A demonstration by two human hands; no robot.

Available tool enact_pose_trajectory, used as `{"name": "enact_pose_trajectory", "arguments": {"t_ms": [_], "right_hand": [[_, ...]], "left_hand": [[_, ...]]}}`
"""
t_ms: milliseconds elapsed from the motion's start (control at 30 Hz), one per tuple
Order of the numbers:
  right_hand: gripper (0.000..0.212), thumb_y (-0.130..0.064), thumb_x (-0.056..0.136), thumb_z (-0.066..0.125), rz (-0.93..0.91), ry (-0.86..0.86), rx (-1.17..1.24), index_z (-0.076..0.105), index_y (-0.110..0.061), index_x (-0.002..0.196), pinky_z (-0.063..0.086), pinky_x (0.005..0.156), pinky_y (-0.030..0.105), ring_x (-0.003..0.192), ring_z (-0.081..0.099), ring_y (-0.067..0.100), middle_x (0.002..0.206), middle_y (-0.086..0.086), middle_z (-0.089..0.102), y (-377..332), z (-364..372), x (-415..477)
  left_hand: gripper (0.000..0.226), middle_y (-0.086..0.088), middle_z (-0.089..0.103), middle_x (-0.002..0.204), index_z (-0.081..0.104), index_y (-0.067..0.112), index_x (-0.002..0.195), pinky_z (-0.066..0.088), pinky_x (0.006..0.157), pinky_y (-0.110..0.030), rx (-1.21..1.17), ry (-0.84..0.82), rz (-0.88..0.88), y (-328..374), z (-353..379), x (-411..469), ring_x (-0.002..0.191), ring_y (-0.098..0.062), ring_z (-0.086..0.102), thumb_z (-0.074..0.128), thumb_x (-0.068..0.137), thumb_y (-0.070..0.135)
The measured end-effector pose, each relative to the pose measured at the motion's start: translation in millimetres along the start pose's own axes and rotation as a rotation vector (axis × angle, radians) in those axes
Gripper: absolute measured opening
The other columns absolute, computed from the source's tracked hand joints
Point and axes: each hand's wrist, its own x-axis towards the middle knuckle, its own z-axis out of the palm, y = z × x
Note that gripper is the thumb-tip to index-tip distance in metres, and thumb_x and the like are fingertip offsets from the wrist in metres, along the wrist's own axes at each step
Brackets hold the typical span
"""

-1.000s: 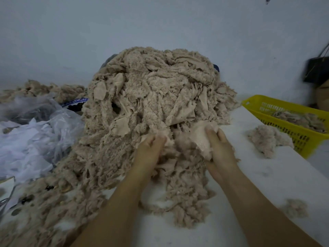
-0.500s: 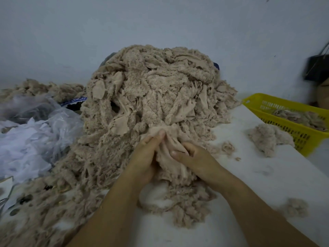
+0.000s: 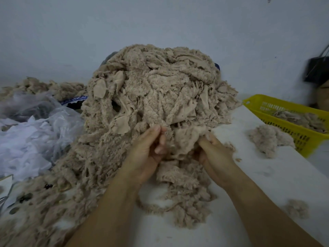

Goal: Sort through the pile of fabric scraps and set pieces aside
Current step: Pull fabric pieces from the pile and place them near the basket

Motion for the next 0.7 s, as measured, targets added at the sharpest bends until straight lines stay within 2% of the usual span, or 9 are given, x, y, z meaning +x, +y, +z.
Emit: {"name": "enact_pose_trajectory", "arguments": {"t_ms": [33, 100, 200, 267, 367, 433, 500, 600, 700], "right_hand": [[0.025, -0.028, 0.103, 0.049, 0.03, -0.073, -0.044, 0.07, -0.022, 0.116, 0.058, 0.081, 0.032, 0.094, 0.07, 0.012, 0.104, 0.005, 0.073, 1, 6, -3], [0.029, -0.033, 0.105, 0.045, 0.067, -0.163, -0.192, 0.066, -0.013, 0.111, 0.057, 0.077, 0.032, 0.092, 0.07, 0.02, 0.1, 0.009, 0.073, 5, 14, -6], [0.027, -0.028, 0.105, 0.045, 0.037, -0.03, -0.29, 0.065, -0.012, 0.114, 0.058, 0.082, 0.038, 0.098, 0.07, 0.026, 0.104, 0.01, 0.074, 4, 17, -5], [0.028, -0.021, 0.106, 0.043, 0.005, 0.059, -0.125, 0.064, -0.01, 0.119, 0.057, 0.089, 0.041, 0.107, 0.068, 0.027, 0.112, 0.012, 0.072, -1, 11, -2], [0.032, -0.016, 0.106, 0.036, -0.013, 0.061, 0.163, 0.06, -0.003, 0.121, 0.059, 0.08, 0.035, 0.097, 0.068, 0.027, 0.113, 0.017, 0.071, -13, 4, 0], [0.036, -0.017, 0.106, 0.034, 0.002, 0.053, 0.265, 0.068, -0.005, 0.106, 0.055, 0.065, 0.031, 0.074, 0.064, 0.02, 0.092, 0.013, 0.07, -15, 3, -1], [0.042, -0.02, 0.107, 0.034, 0.013, 0.071, 0.334, 0.069, -0.013, 0.085, 0.048, 0.052, 0.026, 0.058, 0.054, 0.013, 0.072, 0.004, 0.063, -14, 4, -1], [0.034, -0.022, 0.108, 0.036, 0.002, 0.178, 0.348, 0.056, -0.015, 0.082, 0.043, 0.048, 0.024, 0.055, 0.046, 0.013, 0.064, -0.002, 0.053, -15, 1, 3], [0.018, -0.017, 0.105, 0.044, -0.057, 0.156, 0.182, 0.062, -0.017, 0.101, 0.056, 0.067, 0.027, 0.08, 0.068, 0.02, 0.085, -0.002, 0.072, -12, 0, 4]], "left_hand": [[0.026, 0.003, 0.056, 0.062, 0.076, 0.016, 0.083, 0.043, 0.052, -0.018, 0.073, -0.026, -0.021, -3, 3, -2, 0.049, -0.007, 0.044, 0.056, 0.09, 0.03], [0.031, 0.003, 0.056, 0.063, 0.075, 0.018, 0.082, 0.044, 0.058, -0.022, 0.173, -0.06, -0.062, -7, 9, -5, 0.053, -0.008, 0.046, 0.053, 0.091, 0.039], [0.031, 0.002, 0.062, 0.07, 0.075, 0.019, 0.085, 0.045, 0.054, -0.022, 0.205, -0.015, -0.013, -6, 14, -7, 0.054, -0.008, 0.05, 0.057, 0.092, 0.044], [0.028, 0.008, 0.069, 0.08, 0.073, 0.025, 0.097, 0.05, 0.056, -0.018, 0.374, 0.073, 0.045, -6, 9, -5, 0.062, -0.005, 0.061, 0.063, 0.087, 0.049], [0.04, 0.038, 0.062, 0.103, 0.059, 0.054, 0.112, 0.05, 0.068, -0.01, 0.91, -0.001, -0.013, -10, 7, -7, 0.092, 0.011, 0.063, 0.068, 0.076, 0.069], [0.024, 0.035, 0.062, 0.102, 0.061, 0.047, 0.107, 0.046, 0.065, -0.004, 1.125, 0.002, -0.044, -18, 5, -5, 0.089, 0.011, 0.061, 0.07, 0.086, 0.053], [0.006, 0.007, 0.065, 0.091, 0.066, 0.025, 0.091, 0.047, 0.061, -0.014, 1.234, 0.154, 0.086, -19, 1, -2, 0.079, -0.009, 0.063, 0.063, 0.096, 0.025], [0.023, 0.006, 0.048, 0.092, 0.054, 0.02, 0.075, 0.04, 0.056, -0.01, 1.157, 0.42, 0.298, -8, -4, 1, 0.066, 0.003, 0.051, 0.057, 0.095, 0.009], [0.016, 0.001, 0.049, 0.093, 0.06, 0.022, 0.087, 0.033, 0.042, -0.016, 0.798, 0.503, 0.257, 2, 1, -2, 0.044, -0.001, 0.04, 0.054, 0.096, 0.01]]}}
